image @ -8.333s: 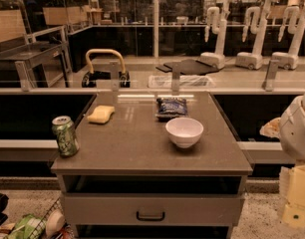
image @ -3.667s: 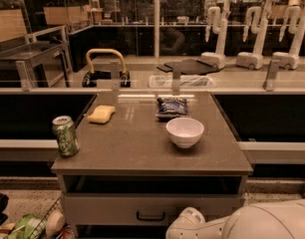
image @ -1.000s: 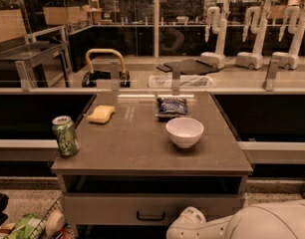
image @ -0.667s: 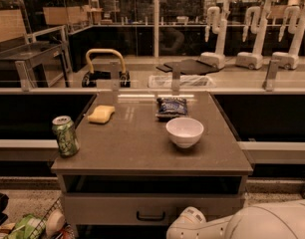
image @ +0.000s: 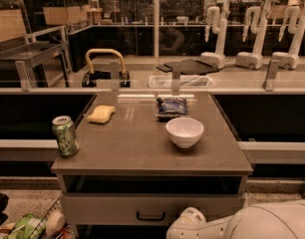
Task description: Open middle drawer
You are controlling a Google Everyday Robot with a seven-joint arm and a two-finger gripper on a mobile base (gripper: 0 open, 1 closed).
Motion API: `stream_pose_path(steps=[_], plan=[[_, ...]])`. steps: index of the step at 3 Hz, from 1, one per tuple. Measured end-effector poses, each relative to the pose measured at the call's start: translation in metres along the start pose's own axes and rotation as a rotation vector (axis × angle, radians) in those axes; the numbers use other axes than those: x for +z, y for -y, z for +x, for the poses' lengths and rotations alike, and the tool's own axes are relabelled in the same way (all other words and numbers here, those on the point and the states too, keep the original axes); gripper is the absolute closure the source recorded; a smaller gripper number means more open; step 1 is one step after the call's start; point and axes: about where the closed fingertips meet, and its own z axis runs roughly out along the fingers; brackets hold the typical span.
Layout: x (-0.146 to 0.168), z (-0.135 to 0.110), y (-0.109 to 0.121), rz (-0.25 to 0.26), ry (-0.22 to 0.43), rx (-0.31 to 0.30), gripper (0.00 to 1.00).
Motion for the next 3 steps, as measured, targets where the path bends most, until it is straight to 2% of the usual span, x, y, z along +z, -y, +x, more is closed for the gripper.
stream_pose_path(steps=[1, 2, 3], plan=[[0.0006, 0.0028, 0.006, -0.037, -0.022, 0.015, 0.0], [-0.0019, 0.0033, 0.0068, -0.045, -0.027, 0.023, 0.0], [0.0021, 0.0034, 0.0031, -0.056, -0.024, 0.016, 0.11]])
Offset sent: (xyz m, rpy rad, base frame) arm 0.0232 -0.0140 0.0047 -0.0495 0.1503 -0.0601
